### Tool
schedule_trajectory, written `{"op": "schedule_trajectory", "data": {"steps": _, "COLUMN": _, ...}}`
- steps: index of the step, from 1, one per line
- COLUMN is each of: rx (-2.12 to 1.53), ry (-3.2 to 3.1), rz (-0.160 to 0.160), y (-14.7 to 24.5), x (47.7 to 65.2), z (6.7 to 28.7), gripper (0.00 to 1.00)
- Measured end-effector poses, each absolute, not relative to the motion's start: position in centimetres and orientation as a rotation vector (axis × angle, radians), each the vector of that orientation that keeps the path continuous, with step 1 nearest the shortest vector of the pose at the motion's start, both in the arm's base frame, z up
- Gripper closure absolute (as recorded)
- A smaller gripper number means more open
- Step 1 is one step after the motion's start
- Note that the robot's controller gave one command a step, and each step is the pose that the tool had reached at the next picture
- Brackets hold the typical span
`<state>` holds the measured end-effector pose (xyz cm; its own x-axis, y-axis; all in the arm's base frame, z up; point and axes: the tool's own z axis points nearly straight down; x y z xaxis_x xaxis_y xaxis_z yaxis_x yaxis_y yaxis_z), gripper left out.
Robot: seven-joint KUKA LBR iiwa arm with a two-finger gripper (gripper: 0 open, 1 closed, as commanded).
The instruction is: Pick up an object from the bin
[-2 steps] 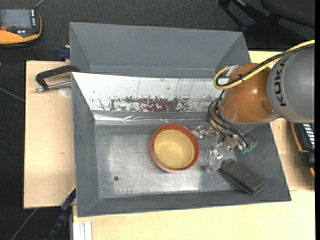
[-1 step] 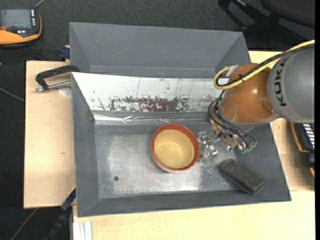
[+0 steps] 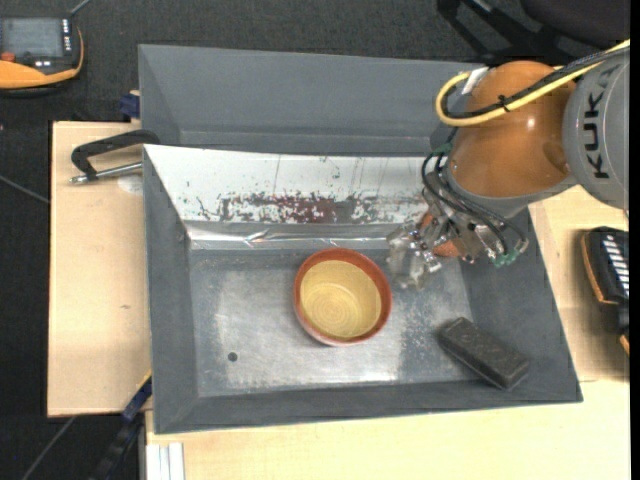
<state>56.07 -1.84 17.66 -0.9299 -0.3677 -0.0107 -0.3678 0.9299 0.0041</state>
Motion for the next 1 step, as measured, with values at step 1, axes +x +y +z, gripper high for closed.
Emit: {"op": "schedule_trajectory", "data": {"steps": 1, "rx": -0.586, "ry": 3.086, "rz": 0.012, "y": -1.95, "x": 55.86, "z": 17.14, "gripper": 0.00}}
